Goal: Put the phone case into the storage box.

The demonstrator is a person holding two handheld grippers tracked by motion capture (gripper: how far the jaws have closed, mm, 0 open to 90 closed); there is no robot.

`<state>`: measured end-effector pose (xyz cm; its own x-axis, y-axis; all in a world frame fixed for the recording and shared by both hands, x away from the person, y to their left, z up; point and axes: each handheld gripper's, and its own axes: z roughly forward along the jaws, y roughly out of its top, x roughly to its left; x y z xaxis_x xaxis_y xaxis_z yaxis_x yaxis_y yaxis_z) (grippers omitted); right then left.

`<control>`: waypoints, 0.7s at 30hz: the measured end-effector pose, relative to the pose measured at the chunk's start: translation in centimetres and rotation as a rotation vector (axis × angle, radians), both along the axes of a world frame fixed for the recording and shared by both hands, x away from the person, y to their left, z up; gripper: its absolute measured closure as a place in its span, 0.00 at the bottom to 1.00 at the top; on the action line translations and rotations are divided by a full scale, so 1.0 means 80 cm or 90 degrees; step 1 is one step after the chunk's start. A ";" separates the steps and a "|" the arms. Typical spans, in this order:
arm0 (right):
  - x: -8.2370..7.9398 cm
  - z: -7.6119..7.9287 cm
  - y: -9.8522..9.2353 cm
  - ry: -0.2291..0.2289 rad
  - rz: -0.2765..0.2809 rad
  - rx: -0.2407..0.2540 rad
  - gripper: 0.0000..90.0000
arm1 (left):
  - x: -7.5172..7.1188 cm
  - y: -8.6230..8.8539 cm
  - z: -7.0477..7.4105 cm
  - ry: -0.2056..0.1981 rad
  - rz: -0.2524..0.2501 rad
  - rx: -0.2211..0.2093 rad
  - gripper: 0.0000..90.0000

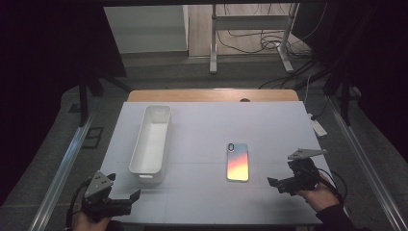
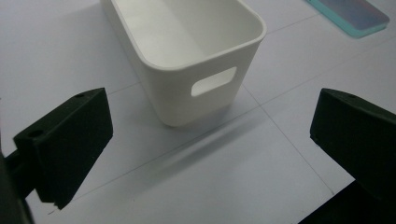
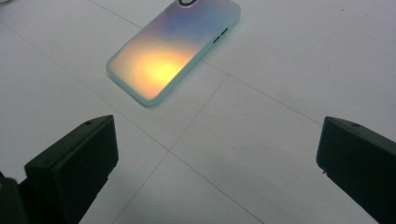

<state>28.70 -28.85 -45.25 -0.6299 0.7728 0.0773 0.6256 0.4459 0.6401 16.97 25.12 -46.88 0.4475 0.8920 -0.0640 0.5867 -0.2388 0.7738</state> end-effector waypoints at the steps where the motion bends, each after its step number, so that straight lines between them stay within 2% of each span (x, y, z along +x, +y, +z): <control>1: 0.001 0.000 0.002 0.001 0.001 -0.001 0.00 | 0.000 0.000 0.000 0.000 0.000 -0.001 0.00; 21: 0.023 0.000 0.039 0.001 0.044 -0.013 0.00 | 0.000 0.000 0.000 0.002 0.003 -0.002 0.00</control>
